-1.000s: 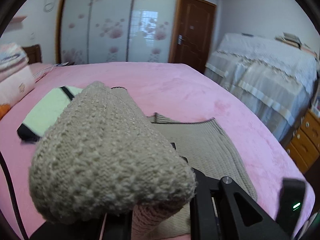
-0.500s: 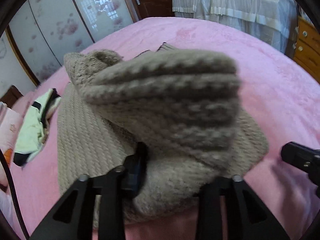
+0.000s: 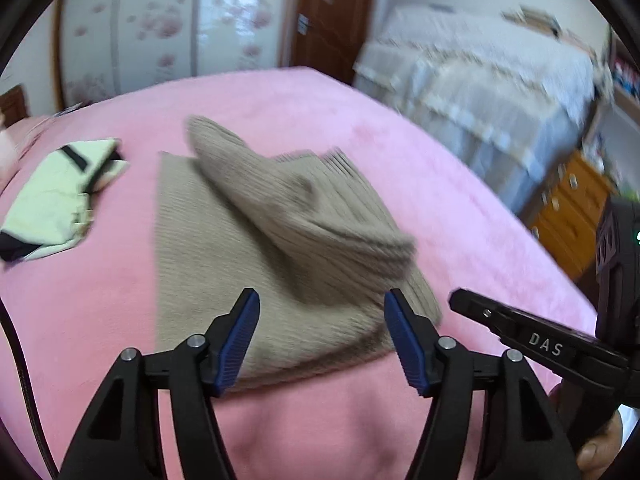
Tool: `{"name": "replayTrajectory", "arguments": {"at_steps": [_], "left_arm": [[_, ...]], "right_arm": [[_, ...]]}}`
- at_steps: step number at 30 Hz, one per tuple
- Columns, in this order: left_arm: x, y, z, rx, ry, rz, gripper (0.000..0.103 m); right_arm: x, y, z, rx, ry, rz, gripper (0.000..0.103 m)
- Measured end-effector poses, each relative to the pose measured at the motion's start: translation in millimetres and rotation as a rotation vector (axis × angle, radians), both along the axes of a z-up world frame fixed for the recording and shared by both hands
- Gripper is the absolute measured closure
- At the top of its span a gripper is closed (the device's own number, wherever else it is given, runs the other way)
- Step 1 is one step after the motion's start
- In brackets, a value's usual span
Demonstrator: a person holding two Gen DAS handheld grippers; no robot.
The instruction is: Fold large clothes
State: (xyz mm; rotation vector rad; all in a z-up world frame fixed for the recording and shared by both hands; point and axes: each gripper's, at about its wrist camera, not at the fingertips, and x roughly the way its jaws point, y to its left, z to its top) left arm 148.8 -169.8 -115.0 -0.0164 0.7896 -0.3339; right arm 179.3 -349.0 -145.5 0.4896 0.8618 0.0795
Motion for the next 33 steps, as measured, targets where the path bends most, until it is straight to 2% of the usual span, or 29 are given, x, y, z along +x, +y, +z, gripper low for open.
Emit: {"name": "replayTrajectory", "arguments": {"at_steps": [3, 5, 7, 8, 10, 12, 15, 19, 27, 29, 30, 32, 33], "left_arm": [[0.6, 32.4, 9.8, -0.027, -0.025, 0.098, 0.038], [6.0, 51.1, 6.4, -0.032, -0.015, 0.159, 0.037], [13.6, 67.2, -2.9, -0.029, 0.022, 0.211, 0.037], [16.3, 75.9, -9.1, -0.032, 0.045, 0.235, 0.037], [21.2, 88.7, -22.6, -0.051, 0.085, 0.262, 0.037], [23.4, 98.5, -33.0, -0.064, 0.110, 0.282, 0.037], [25.4, 104.8, -46.1, -0.068, 0.128, 0.295, 0.037], [34.2, 111.9, -56.7, -0.093, 0.150, 0.305, 0.037], [51.1, 110.2, -67.7, -0.107, 0.179, 0.285, 0.037], [55.8, 108.3, -70.8, -0.114, 0.184, 0.282, 0.037], [57.8, 106.8, -72.0, -0.116, 0.186, 0.281, 0.037], [59.5, 103.4, -71.9, -0.123, 0.186, 0.275, 0.037], [61.1, 102.5, -73.2, -0.124, 0.188, 0.273, 0.037]], "right_arm": [[7.0, 12.2, 19.4, -0.020, -0.033, 0.045, 0.093], [15.8, 21.5, 33.5, -0.037, -0.061, 0.081, 0.090], [24.7, 32.6, 48.2, -0.055, -0.087, 0.120, 0.071], [30.0, 40.0, 56.8, -0.071, -0.106, 0.142, 0.067], [36.6, 52.3, 67.1, -0.097, -0.130, 0.187, 0.049], [48.6, 69.0, 73.1, -0.143, -0.140, 0.235, 0.041], [71.9, 93.3, 71.8, -0.235, -0.127, 0.288, 0.041], [101.8, 117.8, 57.3, -0.283, -0.072, 0.354, 0.041], [131.3, 132.3, 16.8, -0.424, 0.010, 0.395, 0.043], [133.1, 126.6, 9.7, -0.422, 0.012, 0.394, 0.060], [133.9, 122.5, 7.4, -0.425, 0.016, 0.385, 0.077], [133.7, 109.2, 6.6, -0.416, 0.018, 0.342, 0.084], [132.1, 96.6, 7.3, -0.375, 0.015, 0.315, 0.087]]}}
